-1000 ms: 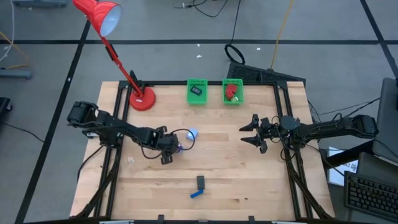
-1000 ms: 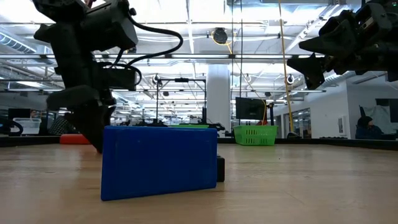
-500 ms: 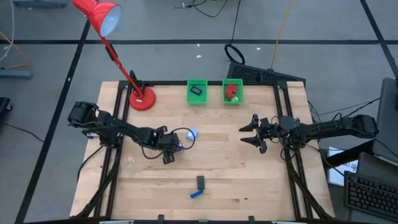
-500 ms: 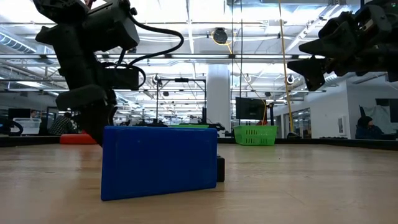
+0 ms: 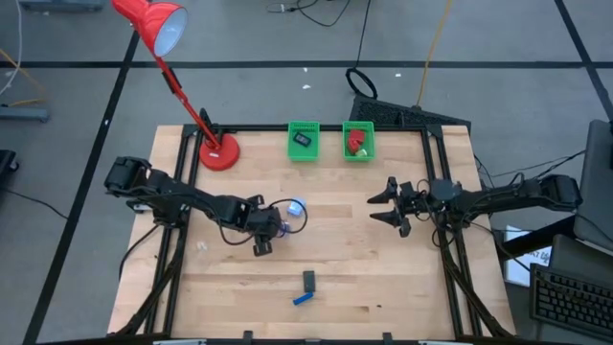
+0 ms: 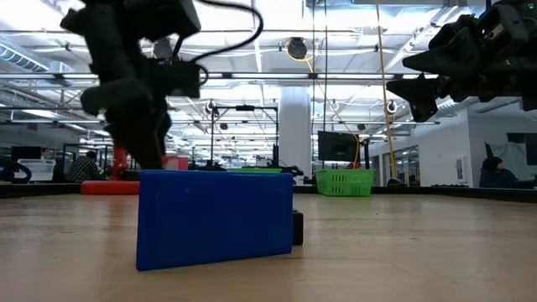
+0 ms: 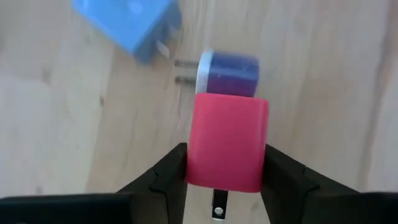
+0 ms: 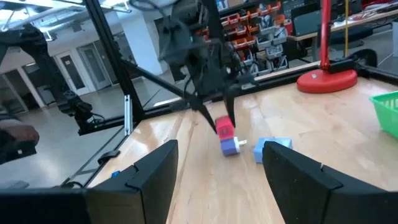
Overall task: Pick & Place Office items
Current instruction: Put the pink charger adapter into the right green basket
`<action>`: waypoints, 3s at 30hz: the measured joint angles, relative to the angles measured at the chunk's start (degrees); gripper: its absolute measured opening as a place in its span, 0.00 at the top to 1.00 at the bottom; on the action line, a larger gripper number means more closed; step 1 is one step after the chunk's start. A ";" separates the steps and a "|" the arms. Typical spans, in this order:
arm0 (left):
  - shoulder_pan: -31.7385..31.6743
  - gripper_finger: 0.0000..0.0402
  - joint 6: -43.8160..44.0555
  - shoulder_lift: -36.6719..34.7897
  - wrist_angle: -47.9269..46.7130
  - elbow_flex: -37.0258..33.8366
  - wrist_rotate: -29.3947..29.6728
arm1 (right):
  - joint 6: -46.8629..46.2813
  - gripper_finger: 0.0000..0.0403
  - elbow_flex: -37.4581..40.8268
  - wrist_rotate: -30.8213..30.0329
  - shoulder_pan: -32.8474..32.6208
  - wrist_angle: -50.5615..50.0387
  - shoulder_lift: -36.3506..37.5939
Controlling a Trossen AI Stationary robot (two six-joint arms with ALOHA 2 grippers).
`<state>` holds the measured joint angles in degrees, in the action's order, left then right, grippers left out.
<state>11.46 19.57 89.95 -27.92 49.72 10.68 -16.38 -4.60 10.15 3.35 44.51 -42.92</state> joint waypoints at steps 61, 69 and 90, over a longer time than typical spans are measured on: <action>-1.64 0.60 12.29 -0.07 27.26 7.97 -15.76 | 61.86 0.37 -36.39 -22.20 -19.45 13.05 -53.77; -1.70 0.59 12.74 -0.07 28.12 7.99 -17.84 | 61.48 0.39 -36.39 -21.86 -19.47 13.43 -53.77; -2.73 0.42 8.31 -0.07 28.44 7.99 -18.23 | 54.94 0.63 -36.33 -17.70 -19.49 11.30 -53.72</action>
<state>8.73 27.88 89.89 0.52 57.71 -7.55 38.56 -40.93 -7.55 -16.14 55.81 -96.64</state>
